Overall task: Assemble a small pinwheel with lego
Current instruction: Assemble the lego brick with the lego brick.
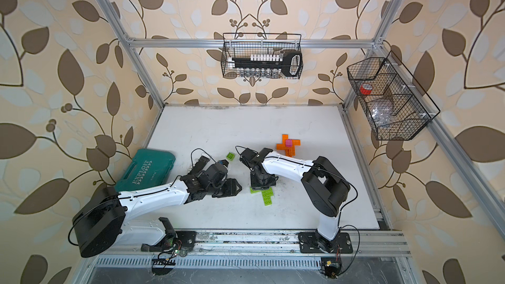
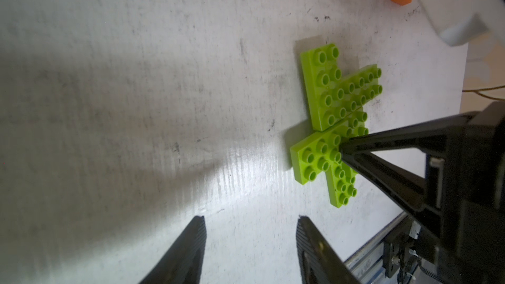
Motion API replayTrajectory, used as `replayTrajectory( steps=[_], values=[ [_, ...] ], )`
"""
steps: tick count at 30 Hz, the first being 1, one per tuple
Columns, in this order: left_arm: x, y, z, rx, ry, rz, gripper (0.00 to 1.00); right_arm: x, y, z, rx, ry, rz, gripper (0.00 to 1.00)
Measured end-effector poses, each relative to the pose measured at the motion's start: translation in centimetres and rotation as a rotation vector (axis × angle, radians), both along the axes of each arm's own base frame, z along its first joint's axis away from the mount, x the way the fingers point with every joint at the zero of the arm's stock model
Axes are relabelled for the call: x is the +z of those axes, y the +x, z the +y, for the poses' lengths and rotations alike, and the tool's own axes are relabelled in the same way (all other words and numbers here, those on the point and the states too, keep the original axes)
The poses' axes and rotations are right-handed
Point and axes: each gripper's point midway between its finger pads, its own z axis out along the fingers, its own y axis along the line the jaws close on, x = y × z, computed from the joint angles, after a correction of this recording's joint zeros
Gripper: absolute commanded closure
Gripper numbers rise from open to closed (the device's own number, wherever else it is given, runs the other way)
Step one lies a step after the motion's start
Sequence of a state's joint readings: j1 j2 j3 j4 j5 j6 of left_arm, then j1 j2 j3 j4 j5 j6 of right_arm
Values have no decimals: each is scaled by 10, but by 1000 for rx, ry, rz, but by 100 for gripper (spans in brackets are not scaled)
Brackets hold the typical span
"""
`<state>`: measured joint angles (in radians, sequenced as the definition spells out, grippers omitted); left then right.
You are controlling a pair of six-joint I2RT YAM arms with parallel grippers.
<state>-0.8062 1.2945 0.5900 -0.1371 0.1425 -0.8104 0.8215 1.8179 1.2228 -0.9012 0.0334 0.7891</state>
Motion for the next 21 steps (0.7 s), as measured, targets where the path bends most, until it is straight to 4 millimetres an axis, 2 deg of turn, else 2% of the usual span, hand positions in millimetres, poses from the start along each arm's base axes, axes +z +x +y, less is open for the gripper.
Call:
replayTrajectory(
  steps=[21],
  values=[
    [-1, 3, 2, 13, 12, -11, 45, -4, 2, -2, -27, 19, 36, 100]
  ],
)
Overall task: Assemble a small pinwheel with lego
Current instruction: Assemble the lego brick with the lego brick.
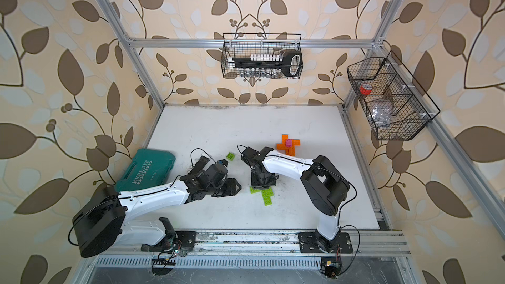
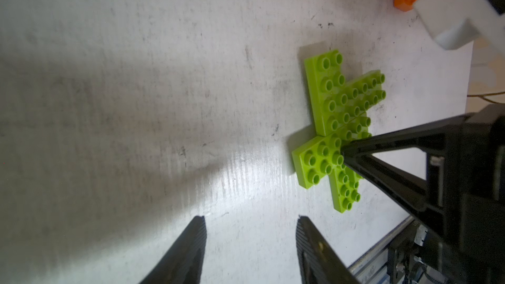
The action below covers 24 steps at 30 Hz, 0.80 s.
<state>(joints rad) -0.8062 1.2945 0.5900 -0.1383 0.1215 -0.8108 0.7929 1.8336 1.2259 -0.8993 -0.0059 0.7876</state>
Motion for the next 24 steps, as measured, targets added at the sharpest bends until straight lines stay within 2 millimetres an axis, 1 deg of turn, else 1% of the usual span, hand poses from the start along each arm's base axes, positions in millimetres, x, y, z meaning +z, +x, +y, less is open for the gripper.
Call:
replayTrajectory(
  steps=[12, 24],
  values=[
    [-1, -1, 2, 2, 7, 3, 45, 1, 0, 0, 5, -4, 17, 100],
    [-2, -2, 3, 2, 13, 8, 45, 4, 3, -3, 5, -16, -4, 91]
  ],
)
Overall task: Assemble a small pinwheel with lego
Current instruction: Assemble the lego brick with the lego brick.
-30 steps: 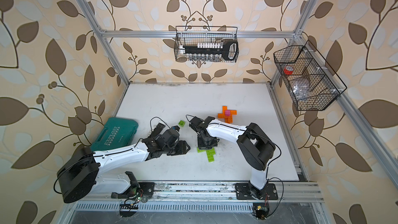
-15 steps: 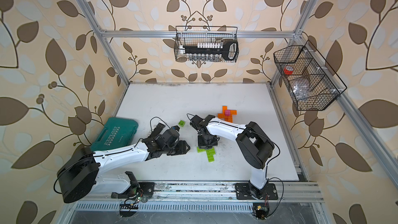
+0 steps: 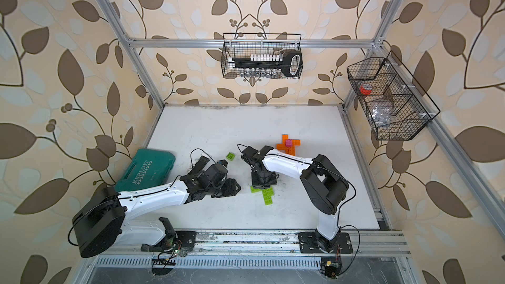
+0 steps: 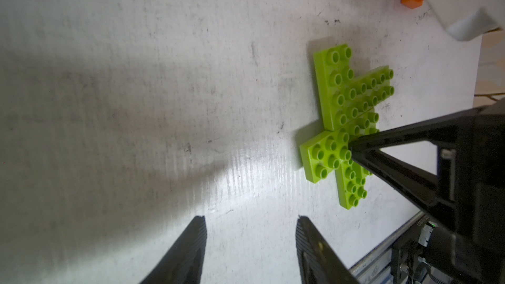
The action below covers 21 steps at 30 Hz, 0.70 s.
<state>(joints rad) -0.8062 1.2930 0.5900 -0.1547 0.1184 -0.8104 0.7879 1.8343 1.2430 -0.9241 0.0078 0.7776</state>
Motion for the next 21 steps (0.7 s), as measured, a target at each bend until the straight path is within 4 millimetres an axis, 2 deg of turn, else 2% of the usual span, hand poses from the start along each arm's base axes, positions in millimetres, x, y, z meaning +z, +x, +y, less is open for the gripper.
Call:
replayTrajectory(
  steps=[6, 14, 17, 21],
  values=[
    [0, 0, 0, 0, 3, 3, 45, 8, 2, -1, 0, 7, -23, 85],
    [2, 3, 4, 13, 30, -3, 45, 15, 3, -1, 4, 25, -47, 85],
    [13, 18, 14, 47, 62, -21, 42, 32, 6, 3, 30, 87, -109, 82],
    [38, 57, 45, 158, 103, -56, 40, 78, 18, 18, 102, 241, -261, 77]
  ],
)
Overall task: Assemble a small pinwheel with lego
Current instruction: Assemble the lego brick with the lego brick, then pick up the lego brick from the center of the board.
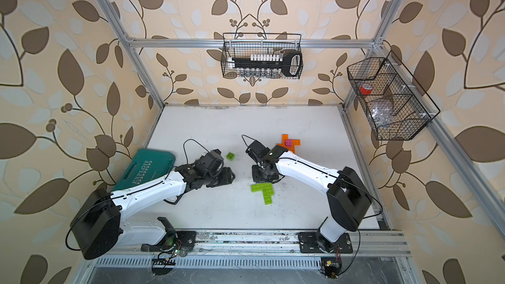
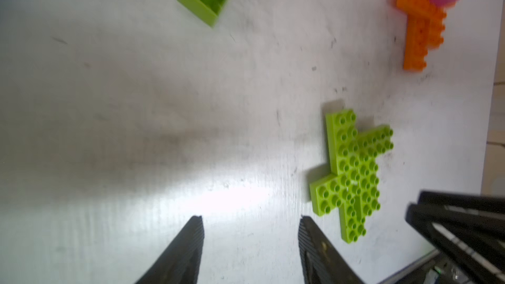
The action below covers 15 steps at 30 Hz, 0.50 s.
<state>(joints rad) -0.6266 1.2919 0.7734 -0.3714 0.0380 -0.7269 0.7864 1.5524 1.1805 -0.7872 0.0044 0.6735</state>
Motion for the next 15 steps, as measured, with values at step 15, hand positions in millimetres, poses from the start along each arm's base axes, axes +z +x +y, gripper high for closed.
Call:
replayTrajectory(
  steps=[15],
  values=[
    [-17, 95, 10, -222, 328, 115, 29, 79, 11, 5, 215, 360, -179, 74]
  ],
)
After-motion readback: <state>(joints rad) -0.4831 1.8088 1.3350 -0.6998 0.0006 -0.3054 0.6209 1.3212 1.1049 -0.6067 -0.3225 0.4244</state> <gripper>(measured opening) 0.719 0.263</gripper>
